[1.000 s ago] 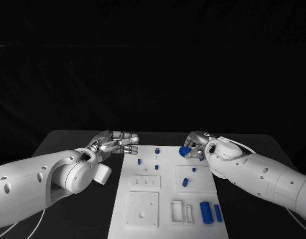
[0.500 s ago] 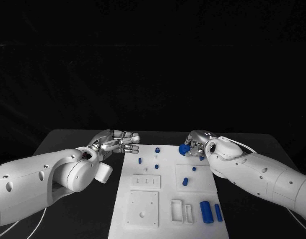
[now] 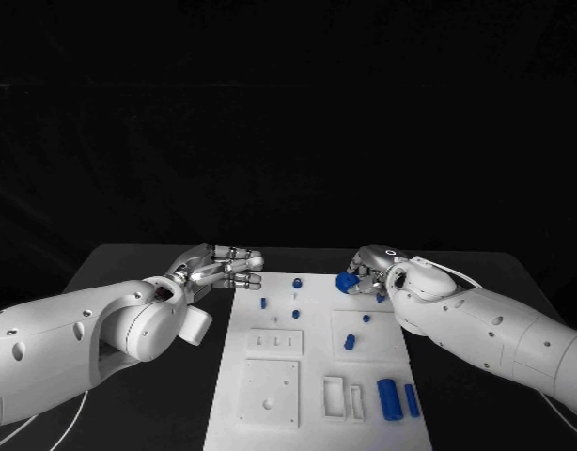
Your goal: Assemble the parts on the task board
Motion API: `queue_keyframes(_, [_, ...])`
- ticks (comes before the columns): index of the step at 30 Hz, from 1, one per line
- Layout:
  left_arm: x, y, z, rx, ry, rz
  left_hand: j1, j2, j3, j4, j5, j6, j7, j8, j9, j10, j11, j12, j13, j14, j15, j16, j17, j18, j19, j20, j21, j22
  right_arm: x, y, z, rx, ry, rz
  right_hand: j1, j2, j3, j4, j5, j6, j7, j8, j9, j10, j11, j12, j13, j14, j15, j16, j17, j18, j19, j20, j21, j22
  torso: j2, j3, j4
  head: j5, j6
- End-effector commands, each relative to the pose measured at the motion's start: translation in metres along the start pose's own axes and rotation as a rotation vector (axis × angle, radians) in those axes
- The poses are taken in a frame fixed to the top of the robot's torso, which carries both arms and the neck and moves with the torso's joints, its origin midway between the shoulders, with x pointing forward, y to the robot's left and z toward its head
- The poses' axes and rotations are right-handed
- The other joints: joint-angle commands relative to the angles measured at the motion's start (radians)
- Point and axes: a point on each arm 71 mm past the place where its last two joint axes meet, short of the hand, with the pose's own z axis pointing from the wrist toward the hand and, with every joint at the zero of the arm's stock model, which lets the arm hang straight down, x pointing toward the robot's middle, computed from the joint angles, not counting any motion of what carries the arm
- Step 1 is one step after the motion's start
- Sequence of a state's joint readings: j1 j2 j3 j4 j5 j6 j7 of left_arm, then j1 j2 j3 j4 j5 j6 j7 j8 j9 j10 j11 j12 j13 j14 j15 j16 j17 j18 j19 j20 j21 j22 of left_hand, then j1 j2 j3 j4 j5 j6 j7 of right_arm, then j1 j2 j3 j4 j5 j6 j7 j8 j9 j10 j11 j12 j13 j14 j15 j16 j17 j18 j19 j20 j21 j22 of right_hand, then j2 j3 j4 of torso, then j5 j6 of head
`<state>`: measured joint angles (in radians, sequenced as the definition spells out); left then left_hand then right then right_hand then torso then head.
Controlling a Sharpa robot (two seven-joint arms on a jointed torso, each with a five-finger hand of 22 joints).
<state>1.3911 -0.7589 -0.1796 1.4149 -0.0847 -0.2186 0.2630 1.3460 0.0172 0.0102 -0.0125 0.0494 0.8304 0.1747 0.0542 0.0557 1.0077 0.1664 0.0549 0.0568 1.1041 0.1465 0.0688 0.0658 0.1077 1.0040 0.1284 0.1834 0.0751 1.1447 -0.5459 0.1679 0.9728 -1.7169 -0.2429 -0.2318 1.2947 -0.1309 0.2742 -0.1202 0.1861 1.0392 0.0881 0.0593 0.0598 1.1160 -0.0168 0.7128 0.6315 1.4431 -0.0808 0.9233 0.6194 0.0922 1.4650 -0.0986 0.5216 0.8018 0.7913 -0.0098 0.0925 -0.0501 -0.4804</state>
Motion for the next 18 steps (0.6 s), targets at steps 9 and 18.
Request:
queue_keyframes(9, [0.0027, -0.0008, 0.0013, 0.000, 0.024, -0.001, 0.007, -0.001, 0.006, 0.002, -0.001, -0.007, 0.001, 0.002, 0.001, -0.006, -0.001, 0.005, 0.002, -0.005, -0.001, -0.005, -0.001, -0.016, 0.000, 0.002, -0.004, 0.001, 0.0071, -0.0012, 0.0000, 0.006, 0.096, 0.005, -0.052, -0.012, 0.055, 0.012, 0.043, 0.012, 0.000, 0.003, 0.003, -0.030, -0.001, 0.079, 0.069, -0.011, 0.000, 0.020, 0.057, -0.004, 0.016, -0.004, 0.037, 0.075, 0.001, -0.0006, -0.0005, -0.001, -0.002])
queue_keyframes(18, [0.0028, -0.0002, 0.0021, -0.005, 0.025, 0.002, 0.013, -0.001, 0.009, -0.002, -0.001, -0.007, 0.001, 0.002, 0.001, -0.007, 0.000, 0.005, 0.002, -0.005, -0.001, -0.004, -0.001, -0.016, 0.000, 0.002, -0.003, 0.001, 0.0097, -0.0008, 0.0001, 0.004, 0.144, 0.010, -0.066, -0.011, -0.044, 0.034, 0.112, -0.003, -0.004, 0.002, 0.002, -0.047, -0.001, 0.130, 0.123, -0.018, 0.005, 0.068, 0.186, -0.010, 0.009, 0.000, 0.129, 0.193, 0.000, -0.0009, -0.0002, -0.001, 0.000])
